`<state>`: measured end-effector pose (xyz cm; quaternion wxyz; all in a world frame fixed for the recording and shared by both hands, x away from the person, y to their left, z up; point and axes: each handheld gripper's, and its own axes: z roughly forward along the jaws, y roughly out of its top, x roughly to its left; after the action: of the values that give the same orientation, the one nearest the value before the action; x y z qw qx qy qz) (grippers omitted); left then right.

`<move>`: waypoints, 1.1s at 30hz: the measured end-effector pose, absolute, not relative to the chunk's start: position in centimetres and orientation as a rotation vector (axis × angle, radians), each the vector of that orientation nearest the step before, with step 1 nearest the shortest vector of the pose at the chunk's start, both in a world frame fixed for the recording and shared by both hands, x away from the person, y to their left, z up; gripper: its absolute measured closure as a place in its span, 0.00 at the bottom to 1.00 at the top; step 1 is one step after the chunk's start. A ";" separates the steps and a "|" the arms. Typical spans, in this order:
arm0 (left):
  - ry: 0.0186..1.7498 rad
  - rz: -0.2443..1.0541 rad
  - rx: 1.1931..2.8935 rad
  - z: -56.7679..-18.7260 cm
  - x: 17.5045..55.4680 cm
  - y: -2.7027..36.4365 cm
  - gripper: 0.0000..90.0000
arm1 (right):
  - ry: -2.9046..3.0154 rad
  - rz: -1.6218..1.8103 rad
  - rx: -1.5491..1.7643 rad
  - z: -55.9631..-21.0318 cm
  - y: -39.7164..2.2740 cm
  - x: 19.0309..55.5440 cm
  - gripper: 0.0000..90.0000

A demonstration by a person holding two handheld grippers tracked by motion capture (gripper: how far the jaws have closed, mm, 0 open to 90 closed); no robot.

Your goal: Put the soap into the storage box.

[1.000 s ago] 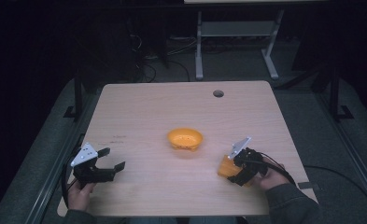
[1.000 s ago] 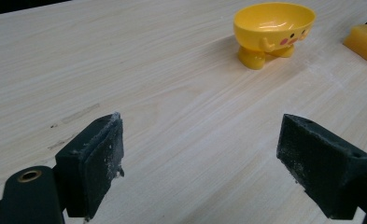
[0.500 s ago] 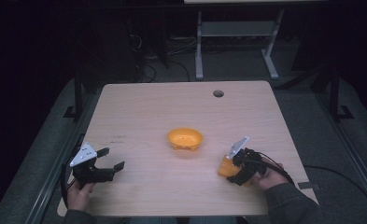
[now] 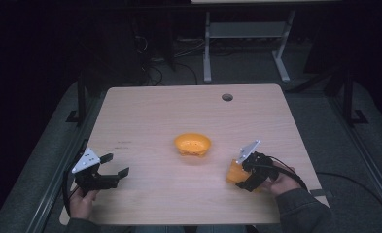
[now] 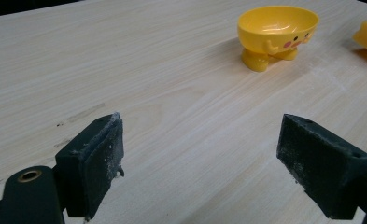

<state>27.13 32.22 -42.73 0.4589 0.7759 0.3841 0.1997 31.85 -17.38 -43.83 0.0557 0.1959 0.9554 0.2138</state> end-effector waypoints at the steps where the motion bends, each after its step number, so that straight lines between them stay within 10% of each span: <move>1: 0.946 0.492 1.911 -42.7 27.1 32.2 0.16 | 2.898 0.649 0.593 -43.7 -17.3 31.9 0.23; 33: 0.949 0.487 1.898 -42.8 27.1 32.2 0.16 | 2.913 0.755 0.546 -40.9 -15.6 35.0 0.23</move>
<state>27.15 32.24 -42.75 0.4637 0.7725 0.3860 0.1981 35.03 -15.64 -40.95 0.0414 0.1785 0.9517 0.2465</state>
